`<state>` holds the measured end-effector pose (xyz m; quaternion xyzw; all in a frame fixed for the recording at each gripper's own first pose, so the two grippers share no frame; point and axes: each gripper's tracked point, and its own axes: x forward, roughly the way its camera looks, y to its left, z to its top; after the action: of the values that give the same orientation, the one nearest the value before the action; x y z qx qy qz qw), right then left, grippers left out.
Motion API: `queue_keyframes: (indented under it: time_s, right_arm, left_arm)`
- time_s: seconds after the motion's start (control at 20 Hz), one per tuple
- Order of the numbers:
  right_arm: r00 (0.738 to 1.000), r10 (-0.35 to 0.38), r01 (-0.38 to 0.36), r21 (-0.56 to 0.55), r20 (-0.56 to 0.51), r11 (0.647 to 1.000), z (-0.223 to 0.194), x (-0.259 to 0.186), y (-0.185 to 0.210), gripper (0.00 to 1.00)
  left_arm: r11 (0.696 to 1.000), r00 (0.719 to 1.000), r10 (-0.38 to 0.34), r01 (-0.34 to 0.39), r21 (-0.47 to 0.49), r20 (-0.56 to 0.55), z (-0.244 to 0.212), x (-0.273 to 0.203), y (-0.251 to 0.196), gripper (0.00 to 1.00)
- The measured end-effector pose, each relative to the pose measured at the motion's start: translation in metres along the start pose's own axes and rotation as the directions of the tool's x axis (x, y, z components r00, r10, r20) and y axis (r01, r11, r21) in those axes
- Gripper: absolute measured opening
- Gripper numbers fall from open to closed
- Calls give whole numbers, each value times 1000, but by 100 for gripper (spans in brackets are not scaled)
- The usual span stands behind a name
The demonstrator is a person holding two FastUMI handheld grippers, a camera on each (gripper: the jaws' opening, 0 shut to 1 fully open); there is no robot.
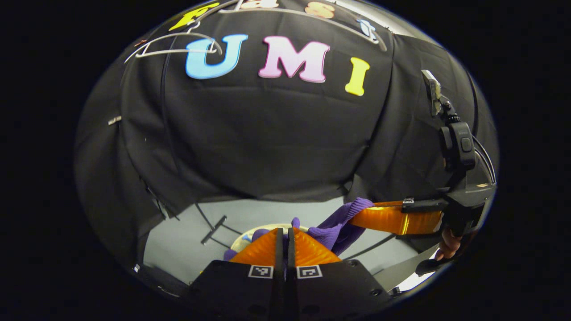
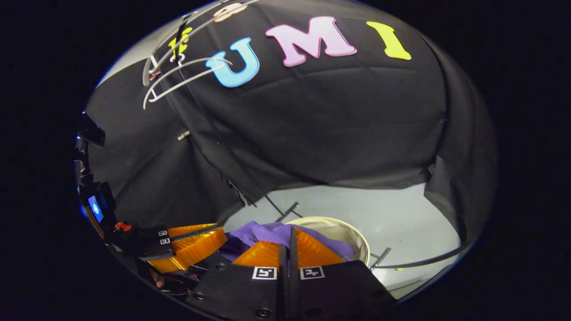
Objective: Grasp the clothes on the hanger with both hands and then place them into the laundry hamper below.
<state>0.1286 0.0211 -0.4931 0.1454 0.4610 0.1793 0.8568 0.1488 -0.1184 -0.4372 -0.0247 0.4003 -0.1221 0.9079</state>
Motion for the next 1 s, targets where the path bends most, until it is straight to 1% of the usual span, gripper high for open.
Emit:
queue_keyframes:
  time_s: [0.2, 0.3, 0.4, 0.5, 0.55, 0.6, 0.65, 0.7, 0.8, 0.85, 0.9, 0.95, 1.0]
  right_arm:
    - [990, -74, 73, -11, -119, 997, -46, 23, -30, 4]
    - [982, -93, 89, -31, -164, 996, -65, 32, -39, 4]
    - [970, -125, 116, -55, -211, 992, -79, 33, -51, 4]
    - [954, -149, 139, -55, -259, 989, -98, 42, -61, 5]
    - [951, -132, 128, -33, -279, 991, -102, 40, -57, 5]
    - [946, -108, 117, 13, -306, 993, -110, 42, -50, 0]
    - [938, -107, 126, 37, -331, 991, -113, 43, -46, 23]
    - [928, -135, 157, 36, -348, 987, -118, 42, -51, 46]
    - [920, -193, 212, 17, -342, 977, -117, 46, -66, 92]
    - [922, -206, 220, 5, -327, 976, -114, 46, -69, 96]
    - [920, -229, 233, -24, -317, 972, -111, 47, -72, 88]
    - [910, -257, 250, -65, -324, 966, -113, 45, -75, 89]
    - [899, -277, 259, -96, -338, 961, -119, 40, -78, 100]
  left_arm:
    - [1000, 993, 18, -21, -21, -115, -38, 11, -1, 5]
    - [999, 987, 25, -28, -20, -159, -60, 24, 6, 5]
    - [1000, 978, 23, -26, -13, -207, -77, 32, 6, 6]
    - [1000, 967, 21, -25, -14, -255, -89, 37, 5, 5]
    - [1000, 962, 16, -23, -21, -272, -93, 39, 4, 5]
    - [999, 955, 32, -39, -18, -294, -100, 43, 8, 9]
    - [998, 943, 57, -60, -2, -327, -107, 45, 13, 30]
    - [997, 934, 82, -79, 23, -348, -131, 62, 19, 51]
    - [996, 924, 90, -81, 40, -371, -130, 45, 17, 94]
    - [996, 923, 86, -77, 39, -376, -136, 47, 15, 95]
    - [996, 923, 84, -76, 36, -376, -136, 43, 12, 95]
    - [997, 924, 83, -77, 31, -373, -135, 41, 11, 96]
    - [997, 924, 82, -79, 24, -373, -135, 37, 11, 93]
